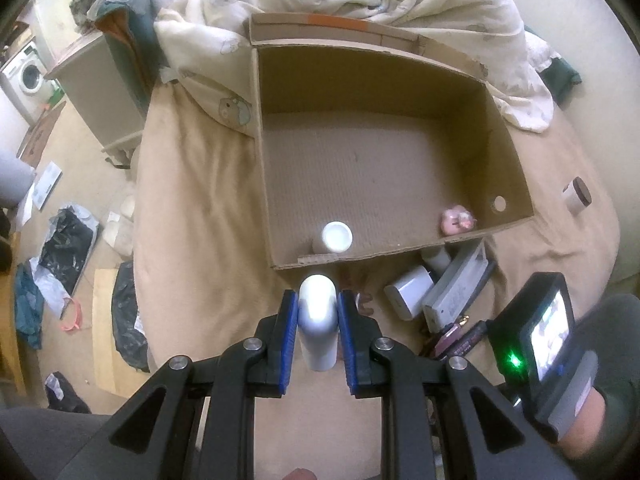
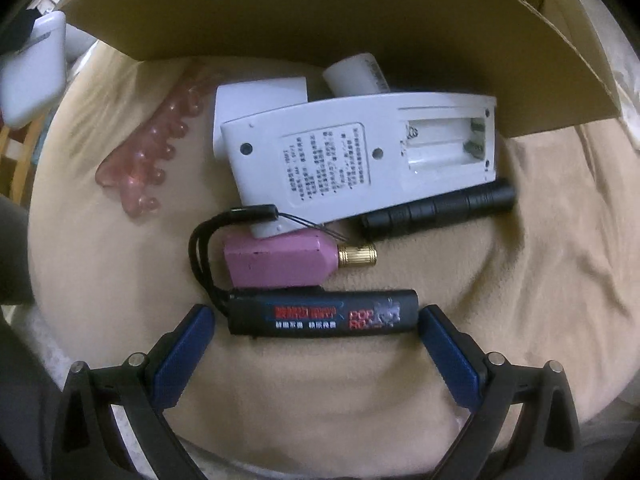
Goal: Organize rigid objects
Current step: 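Lift the earbud case with the left gripper while the right gripper grasps the black power bank, then carry both items over the box and release them inside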
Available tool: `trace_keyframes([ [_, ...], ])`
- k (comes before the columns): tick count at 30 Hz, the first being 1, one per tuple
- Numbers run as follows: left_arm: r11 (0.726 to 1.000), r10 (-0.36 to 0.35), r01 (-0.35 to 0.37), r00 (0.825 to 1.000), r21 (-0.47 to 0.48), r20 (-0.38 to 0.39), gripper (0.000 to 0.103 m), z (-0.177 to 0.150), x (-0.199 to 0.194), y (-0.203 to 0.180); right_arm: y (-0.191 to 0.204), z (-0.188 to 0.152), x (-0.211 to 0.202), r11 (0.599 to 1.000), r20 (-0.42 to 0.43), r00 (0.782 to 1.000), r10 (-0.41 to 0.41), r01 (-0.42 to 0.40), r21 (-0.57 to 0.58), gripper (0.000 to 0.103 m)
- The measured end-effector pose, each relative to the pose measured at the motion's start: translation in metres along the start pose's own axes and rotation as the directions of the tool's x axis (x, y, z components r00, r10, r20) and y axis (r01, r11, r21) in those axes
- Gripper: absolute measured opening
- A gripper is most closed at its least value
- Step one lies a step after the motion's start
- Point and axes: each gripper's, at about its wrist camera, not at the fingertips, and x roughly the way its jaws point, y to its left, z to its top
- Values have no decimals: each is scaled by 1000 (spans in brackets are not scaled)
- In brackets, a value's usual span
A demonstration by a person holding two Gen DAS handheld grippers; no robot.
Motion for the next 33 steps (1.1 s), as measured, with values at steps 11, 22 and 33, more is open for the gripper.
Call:
trace_keyframes([
  [11, 1000, 21, -21, 1000, -4, -1, 19, -2, 1, 2, -12, -15, -38, 992, 23, 994, 108, -109, 62, 85],
  [22, 999, 37, -37, 999, 14, 20, 19, -4, -2, -2, -28, -28, -110, 987, 155, 976, 154, -160, 22, 85],
  [33, 995, 96, -96, 990, -4, 107, 19, -8, -22, 0, -59, 4, -126, 982, 291, 943, 161, -183, 47, 85],
])
